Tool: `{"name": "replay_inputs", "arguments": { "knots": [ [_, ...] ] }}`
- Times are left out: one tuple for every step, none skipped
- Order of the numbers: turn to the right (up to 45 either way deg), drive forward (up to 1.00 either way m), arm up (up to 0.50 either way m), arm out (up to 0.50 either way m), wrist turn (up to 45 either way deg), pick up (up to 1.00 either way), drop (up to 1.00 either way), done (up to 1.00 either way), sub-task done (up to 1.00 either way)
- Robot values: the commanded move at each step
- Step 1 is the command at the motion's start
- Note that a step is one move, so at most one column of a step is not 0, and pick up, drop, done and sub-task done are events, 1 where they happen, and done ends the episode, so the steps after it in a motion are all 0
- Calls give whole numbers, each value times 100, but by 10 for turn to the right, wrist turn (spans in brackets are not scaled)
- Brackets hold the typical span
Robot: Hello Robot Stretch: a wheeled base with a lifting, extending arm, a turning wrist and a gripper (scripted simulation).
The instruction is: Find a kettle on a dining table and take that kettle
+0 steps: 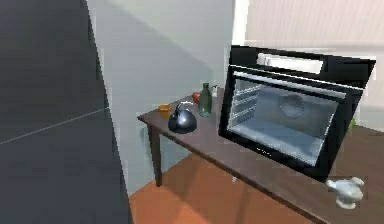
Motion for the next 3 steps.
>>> {"name": "replay_inputs", "arguments": {
  "knots": [
    [270,0,0,0,0,0,0,0,0],
    [0,40,0,0,0,0,0,0,0],
    [-450,0,0,0,0,0,0,0,0]
  ]
}}
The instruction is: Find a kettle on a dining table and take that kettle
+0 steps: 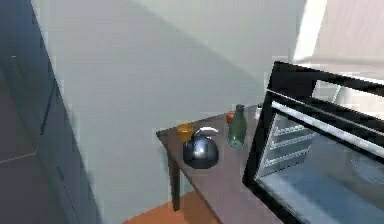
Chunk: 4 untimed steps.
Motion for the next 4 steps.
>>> {"name": "replay_inputs", "arguments": {
  "knots": [
    [-450,0,0,0,0,0,0,0,0],
    [-360,0,0,0,0,0,0,0,0],
    [0,0,50,0,0,0,0,0,0],
    [0,0,34,0,0,0,0,0,0]
  ]
}}
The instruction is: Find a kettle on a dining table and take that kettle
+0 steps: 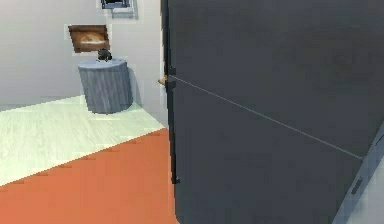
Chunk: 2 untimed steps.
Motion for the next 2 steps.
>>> {"name": "replay_inputs", "arguments": {
  "knots": [
    [0,0,0,48,0,0,0,0,0],
    [0,0,0,0,450,0,0,0,0]
  ]
}}
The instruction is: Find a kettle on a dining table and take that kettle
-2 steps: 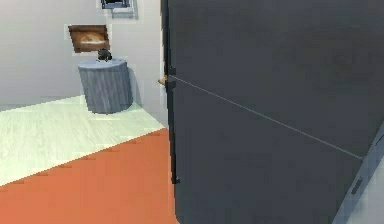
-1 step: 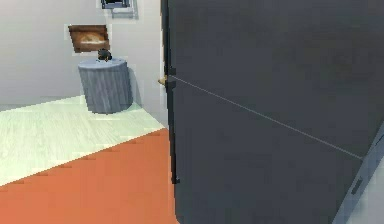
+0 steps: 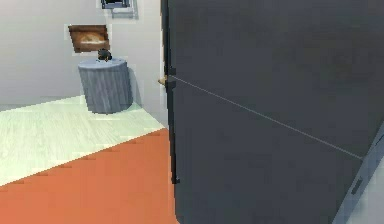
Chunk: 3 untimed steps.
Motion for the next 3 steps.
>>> {"name": "replay_inputs", "arguments": {
  "knots": [
    [0,0,0,0,450,0,0,0,0],
    [0,0,0,0,450,0,0,0,0],
    [0,0,0,0,210,0,0,0,0]
  ]
}}
